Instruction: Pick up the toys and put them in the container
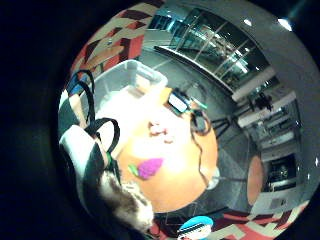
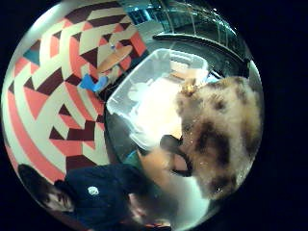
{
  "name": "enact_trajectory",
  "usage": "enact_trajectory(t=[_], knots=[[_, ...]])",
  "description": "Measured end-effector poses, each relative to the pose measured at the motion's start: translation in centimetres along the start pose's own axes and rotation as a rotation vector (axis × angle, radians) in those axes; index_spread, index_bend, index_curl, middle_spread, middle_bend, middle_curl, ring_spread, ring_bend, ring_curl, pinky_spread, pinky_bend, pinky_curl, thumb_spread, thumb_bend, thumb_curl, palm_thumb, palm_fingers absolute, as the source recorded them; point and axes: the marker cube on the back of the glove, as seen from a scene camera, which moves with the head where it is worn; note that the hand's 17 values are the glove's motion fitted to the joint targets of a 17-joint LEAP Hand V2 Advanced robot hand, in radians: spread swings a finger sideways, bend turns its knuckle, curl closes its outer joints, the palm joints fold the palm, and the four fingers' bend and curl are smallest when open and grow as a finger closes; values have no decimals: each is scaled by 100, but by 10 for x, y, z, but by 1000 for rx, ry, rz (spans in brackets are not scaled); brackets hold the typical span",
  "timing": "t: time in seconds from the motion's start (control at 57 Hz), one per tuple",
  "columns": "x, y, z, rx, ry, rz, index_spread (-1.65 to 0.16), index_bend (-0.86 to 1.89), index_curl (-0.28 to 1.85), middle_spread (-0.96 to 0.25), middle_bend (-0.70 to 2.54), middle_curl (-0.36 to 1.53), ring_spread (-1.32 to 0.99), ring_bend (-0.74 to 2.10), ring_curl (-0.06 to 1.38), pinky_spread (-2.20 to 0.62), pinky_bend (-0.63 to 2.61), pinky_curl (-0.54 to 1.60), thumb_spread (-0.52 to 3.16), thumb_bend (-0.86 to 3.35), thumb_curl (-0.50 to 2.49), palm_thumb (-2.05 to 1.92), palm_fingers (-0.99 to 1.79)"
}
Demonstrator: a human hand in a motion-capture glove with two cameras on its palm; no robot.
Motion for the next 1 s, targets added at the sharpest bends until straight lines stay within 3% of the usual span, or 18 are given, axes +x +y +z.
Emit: enact_trajectory(t=[0.088, 0.14, 0.263, 0.334, 0.369, 0.386, 0.404, 0.439, 0.527, 0.632, 0.772, 1.001], knots=[[-32, -23, 8, 32, -95, -69, -21, 94, 84, -14, 119, 72, -35, 126, 68, -39, 125, 65, 56, -1, 87, 55, 100], [-39, -38, 21, 36, -80, -4, -21, 94, 85, -13, 120, 73, -34, 127, 68, -40, 125, 66, 55, -1, 88, 54, 100], [-45, -55, 61, -68, -118, -52, -21, 92, 88, -13, 116, 73, -33, 125, 68, -38, 121, 66, 57, -2, 91, 51, 88], [-51, -56, 79, -194, -116, 3, -21, 73, 89, -13, 106, 70, -31, 120, 68, -35, 118, 65, 74, -2, 87, 47, 47], [-52, -56, 84, -245, -114, 30, -21, 68, 86, -13, 95, 67, -29, 106, 66, -28, 114, 65, 88, -8, 80, 34, 6], [-51, -55, 87, -260, -106, 30, -21, 69, 87, -12, 95, 67, -28, 105, 66, -27, 114, 65, 92, -6, 78, 32, 6], [-48, -54, 89, -269, -93, 27, -22, 57, 81, -10, 79, 61, -24, 89, 61, -21, 116, 64, 94, -12, 74, 21, -35], [-41, -52, 91, -269, -69, 30, -23, 46, 74, -8, 68, 57, -20, 74, 55, -16, 116, 60, 97, -13, 69, 11, -45], [-25, -44, 85, -229, -122, -5, -24, 26, 62, -4, 46, 47, -13, 50, 43, -7, 110, 51, 102, -8, 60, 0, -37], [16, -34, 75, -204, -186, 122, -25, 17, 55, -3, 33, 43, -9, 37, 37, -1, 98, 46, 107, -5, 53, -4, -20], [84, -11, 81, -226, -136, 238, -25, 17, 51, -3, 32, 42, -7, 34, 35, 2, 85, 41, 115, -4, 46, -3, -5], [149, 9, 127, -317, -82, 328, -27, 14, 45, -3, 29, 41, -6, 31, 34, 4, 81, 37, 123, -2, 38, -2, -5]])
